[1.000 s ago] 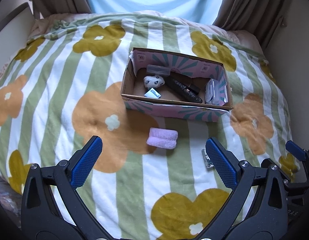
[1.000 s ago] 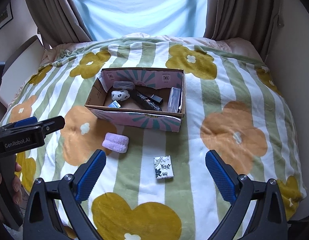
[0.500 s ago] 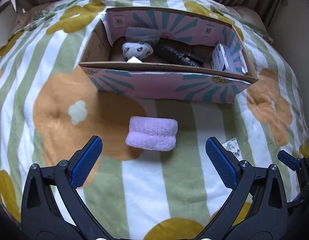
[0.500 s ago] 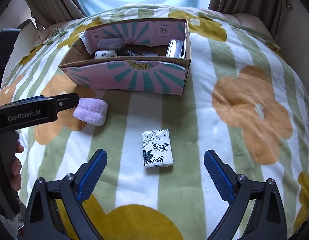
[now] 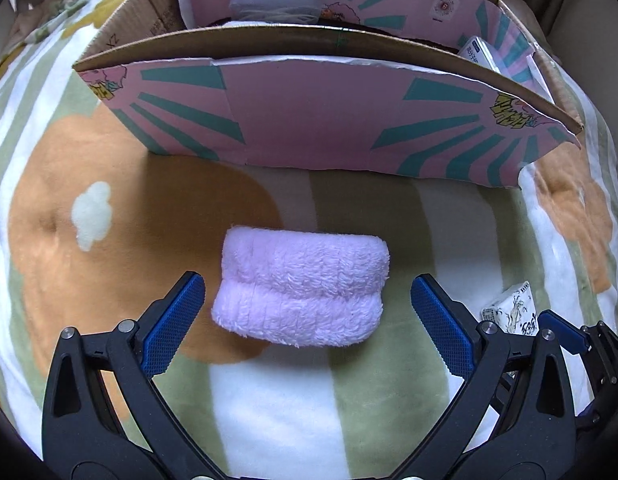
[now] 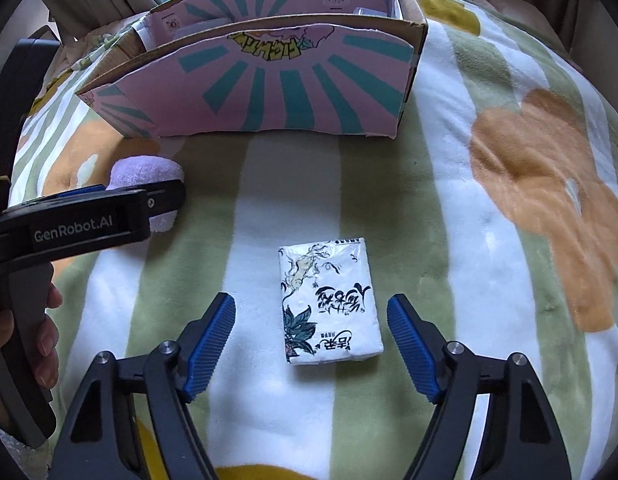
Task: Organize objects
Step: 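Lower both tools and grasp the pink towel roll with the left tool while the right grasps the tissue pack, then lift and carry the towel roll and tissue pack over the cardboard box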
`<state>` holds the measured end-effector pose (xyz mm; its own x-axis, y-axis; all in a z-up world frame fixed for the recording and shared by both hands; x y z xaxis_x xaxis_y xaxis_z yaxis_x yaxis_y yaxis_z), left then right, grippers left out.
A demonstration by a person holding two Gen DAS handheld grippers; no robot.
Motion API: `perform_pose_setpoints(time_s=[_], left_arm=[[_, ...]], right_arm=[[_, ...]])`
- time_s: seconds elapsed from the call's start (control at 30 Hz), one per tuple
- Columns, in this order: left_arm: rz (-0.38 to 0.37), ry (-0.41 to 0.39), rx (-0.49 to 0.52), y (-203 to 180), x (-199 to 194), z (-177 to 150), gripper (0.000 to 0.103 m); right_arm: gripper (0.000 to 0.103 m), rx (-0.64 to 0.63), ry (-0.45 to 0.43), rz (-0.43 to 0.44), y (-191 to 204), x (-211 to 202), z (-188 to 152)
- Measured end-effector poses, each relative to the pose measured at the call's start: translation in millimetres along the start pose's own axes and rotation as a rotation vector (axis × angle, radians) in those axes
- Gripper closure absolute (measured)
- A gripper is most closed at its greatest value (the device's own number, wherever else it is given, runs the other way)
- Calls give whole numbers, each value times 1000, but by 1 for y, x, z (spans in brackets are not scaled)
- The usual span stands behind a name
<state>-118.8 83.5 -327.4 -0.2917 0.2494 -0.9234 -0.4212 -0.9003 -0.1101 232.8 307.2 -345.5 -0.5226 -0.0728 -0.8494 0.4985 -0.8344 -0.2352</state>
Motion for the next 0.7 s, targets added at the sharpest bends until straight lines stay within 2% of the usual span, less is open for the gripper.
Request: perform_pose_setpoints(time_s=[0.13, 0.2, 0.23, 0.37, 0.43, 0.47, 0.5, 0.67, 0.7], left_arm=[[-10, 7, -22, 4, 5, 3, 11], [-22, 11, -32, 5, 6, 4, 22], [-25, 13, -35, 6, 6, 4, 24], [-45, 30, -56, 10, 8, 5, 35], [-47, 26, -56, 11, 6, 6, 38], [-47, 23, -53, 11, 5, 7, 41], [-47, 22, -50, 10, 5, 7, 43], [-52, 17, -54, 13, 1, 9, 50], [-54, 15, -56, 14, 0, 10, 52]], right_arm=[[36, 47, 21, 2, -7, 6, 1], [41, 82, 31, -5, -10, 7, 1], [45, 85, 34, 0, -11, 7, 1], [51, 113, 53, -10, -12, 6, 0], [59, 118, 58, -13, -13, 5, 0], [60, 122, 60, -12, -14, 5, 0], [60, 189, 79, -43, -16, 4, -1], [60, 228, 88, -60, -18, 0, -4], [60, 331, 117, -116, -21, -1, -6]])
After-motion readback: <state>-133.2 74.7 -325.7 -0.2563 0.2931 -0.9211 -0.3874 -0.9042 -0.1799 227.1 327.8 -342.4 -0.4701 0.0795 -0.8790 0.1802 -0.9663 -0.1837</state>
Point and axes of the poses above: each gripper's, at about its wrist camera, not at the fingertips, and x roughly the way its jaws point, y to its left, z to its top, the point moved 6 cm from there along x, roughly the way its jaws point
